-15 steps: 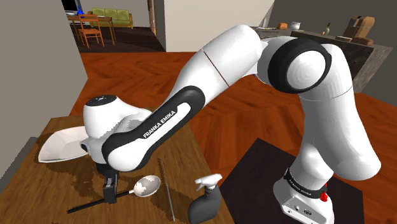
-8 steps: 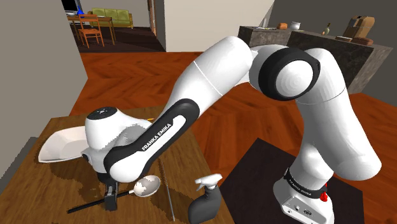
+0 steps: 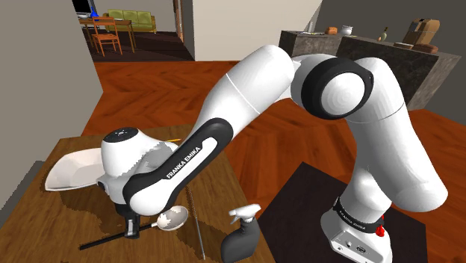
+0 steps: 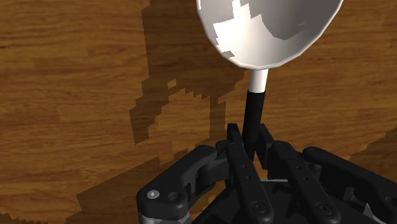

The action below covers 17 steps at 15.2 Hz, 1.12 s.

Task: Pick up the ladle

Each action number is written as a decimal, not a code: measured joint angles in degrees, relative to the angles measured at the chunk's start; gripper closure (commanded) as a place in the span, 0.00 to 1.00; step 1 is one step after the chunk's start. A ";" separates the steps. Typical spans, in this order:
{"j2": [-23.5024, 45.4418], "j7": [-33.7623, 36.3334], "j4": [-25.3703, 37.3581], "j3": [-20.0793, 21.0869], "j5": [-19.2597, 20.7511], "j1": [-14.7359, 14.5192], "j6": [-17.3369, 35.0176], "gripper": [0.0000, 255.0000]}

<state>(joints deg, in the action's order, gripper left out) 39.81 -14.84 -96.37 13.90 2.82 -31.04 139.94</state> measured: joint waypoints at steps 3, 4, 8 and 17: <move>-0.01 -0.03 0.01 0.03 -0.02 0.01 -0.03 1.00; -0.04 -0.06 -0.06 0.05 -0.03 0.03 0.03 1.00; -1.44 -0.01 -0.13 0.31 -0.27 0.15 -1.38 1.00; -6.02 -0.04 -0.01 1.06 -1.12 0.78 -6.03 1.00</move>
<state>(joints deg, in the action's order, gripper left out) 33.79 -14.88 -96.38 14.96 1.70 -30.26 133.90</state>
